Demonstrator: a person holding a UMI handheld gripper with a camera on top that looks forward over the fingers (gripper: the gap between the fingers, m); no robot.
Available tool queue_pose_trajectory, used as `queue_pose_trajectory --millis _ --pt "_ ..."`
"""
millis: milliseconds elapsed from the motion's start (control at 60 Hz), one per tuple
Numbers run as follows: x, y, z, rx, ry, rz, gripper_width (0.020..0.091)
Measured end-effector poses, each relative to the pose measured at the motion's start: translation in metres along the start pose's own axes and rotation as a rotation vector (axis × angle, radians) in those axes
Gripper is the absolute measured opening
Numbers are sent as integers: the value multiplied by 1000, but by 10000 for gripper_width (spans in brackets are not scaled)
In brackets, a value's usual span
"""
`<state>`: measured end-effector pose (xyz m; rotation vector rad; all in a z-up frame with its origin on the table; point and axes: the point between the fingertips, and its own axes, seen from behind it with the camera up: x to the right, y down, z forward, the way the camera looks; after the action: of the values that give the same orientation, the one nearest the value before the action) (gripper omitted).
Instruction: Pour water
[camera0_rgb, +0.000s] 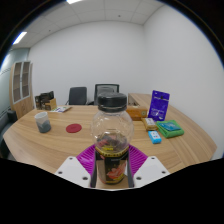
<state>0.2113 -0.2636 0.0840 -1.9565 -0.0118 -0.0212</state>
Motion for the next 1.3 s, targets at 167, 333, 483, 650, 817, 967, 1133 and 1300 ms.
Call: queue_pose_trajectory --millis 167,333,483,650,817,967,1133,1300 --pt "-3 -1 1 -5 25 -31 371" --pt "-10 -18 3 -2 96 -65 371" --pt "-24 -68 7 19 198 -162 371" --pt "-53 -139 19 43 348 -386 373" --pt "-111 -201 43 43 492 -783 372" --pt "-177 -234 75 42 554 -1211 370" --pt "-243 -225 120 27 540 -1640 373" --pt "-269 -197 160 -62 525 -1985 374"
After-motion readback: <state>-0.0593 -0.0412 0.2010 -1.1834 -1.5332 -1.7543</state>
